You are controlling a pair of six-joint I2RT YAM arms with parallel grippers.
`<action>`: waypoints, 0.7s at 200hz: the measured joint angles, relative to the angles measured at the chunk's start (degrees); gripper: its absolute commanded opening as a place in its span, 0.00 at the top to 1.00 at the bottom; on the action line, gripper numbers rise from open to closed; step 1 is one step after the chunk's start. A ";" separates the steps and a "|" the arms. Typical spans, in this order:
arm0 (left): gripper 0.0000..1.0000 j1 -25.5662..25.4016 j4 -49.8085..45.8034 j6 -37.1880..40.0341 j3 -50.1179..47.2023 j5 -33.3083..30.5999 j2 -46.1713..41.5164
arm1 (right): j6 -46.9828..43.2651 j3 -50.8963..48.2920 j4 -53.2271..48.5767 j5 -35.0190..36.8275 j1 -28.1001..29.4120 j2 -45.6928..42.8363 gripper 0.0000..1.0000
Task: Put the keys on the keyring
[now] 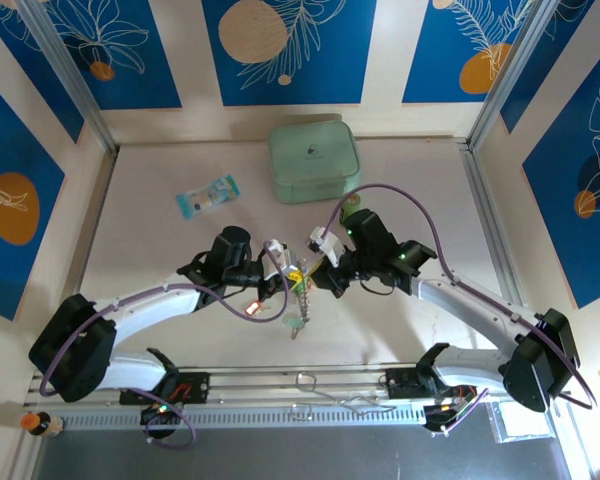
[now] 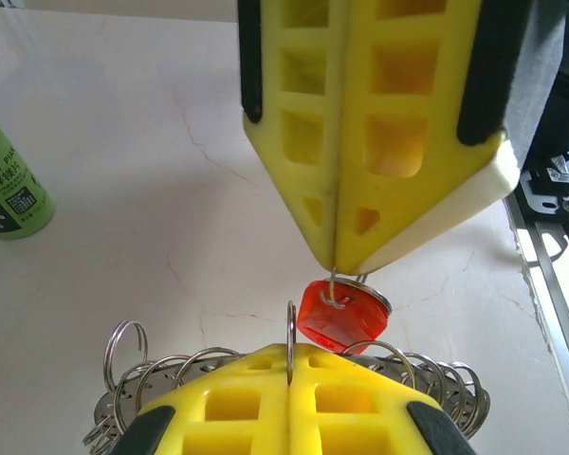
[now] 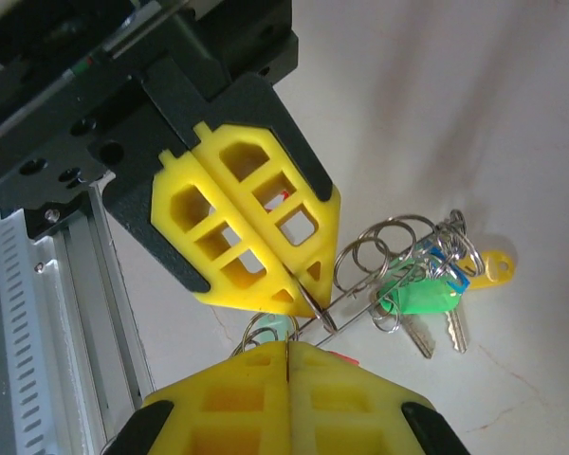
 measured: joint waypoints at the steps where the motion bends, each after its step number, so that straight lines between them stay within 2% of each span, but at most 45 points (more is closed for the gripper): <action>1: 1.00 0.00 0.00 0.07 0.00 0.00 0.00 | -0.04 0.09 -0.07 -0.04 -0.02 0.07 1.00; 61: 1.00 -0.42 -1.62 2.25 0.00 -0.35 -0.98 | 0.13 0.46 -0.94 -0.87 -0.42 2.60 1.00; 140: 1.00 -1.03 -2.23 3.76 0.00 -2.21 -1.53 | 4.68 0.46 -0.35 -0.92 -1.03 3.43 1.00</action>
